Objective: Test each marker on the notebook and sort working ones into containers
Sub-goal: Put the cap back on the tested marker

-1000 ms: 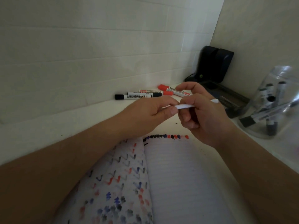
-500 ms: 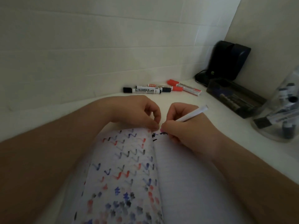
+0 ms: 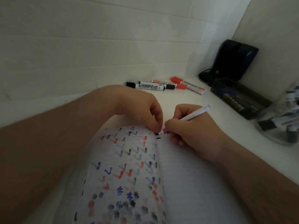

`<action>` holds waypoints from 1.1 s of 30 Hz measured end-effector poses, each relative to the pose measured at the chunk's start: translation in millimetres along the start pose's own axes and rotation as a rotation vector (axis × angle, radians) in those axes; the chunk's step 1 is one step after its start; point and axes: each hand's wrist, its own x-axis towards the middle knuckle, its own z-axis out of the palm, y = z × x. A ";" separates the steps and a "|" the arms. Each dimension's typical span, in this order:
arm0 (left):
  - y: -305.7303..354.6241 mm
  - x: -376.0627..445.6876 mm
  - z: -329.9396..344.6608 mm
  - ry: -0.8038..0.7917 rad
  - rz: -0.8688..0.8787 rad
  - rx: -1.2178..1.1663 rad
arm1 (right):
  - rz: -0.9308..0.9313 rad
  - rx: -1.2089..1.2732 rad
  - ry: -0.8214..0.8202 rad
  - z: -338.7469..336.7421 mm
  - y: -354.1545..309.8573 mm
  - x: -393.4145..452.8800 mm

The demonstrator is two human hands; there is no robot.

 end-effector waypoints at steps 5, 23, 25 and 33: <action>3.6 0.2 0.2 -0.001 -0.030 0.031 | -0.003 -0.045 -0.014 -0.1 0.7 0.7; 6.7 -2.5 2.7 -0.008 -0.047 0.002 | -0.033 -0.206 -0.028 2.1 0.0 0.7; 6.9 -2.8 2.8 -0.015 -0.049 -0.008 | -0.031 -0.200 -0.011 2.0 0.6 0.9; 7.8 -4.2 2.7 -0.018 -0.045 -0.006 | -0.054 -0.169 -0.028 0.9 1.5 0.1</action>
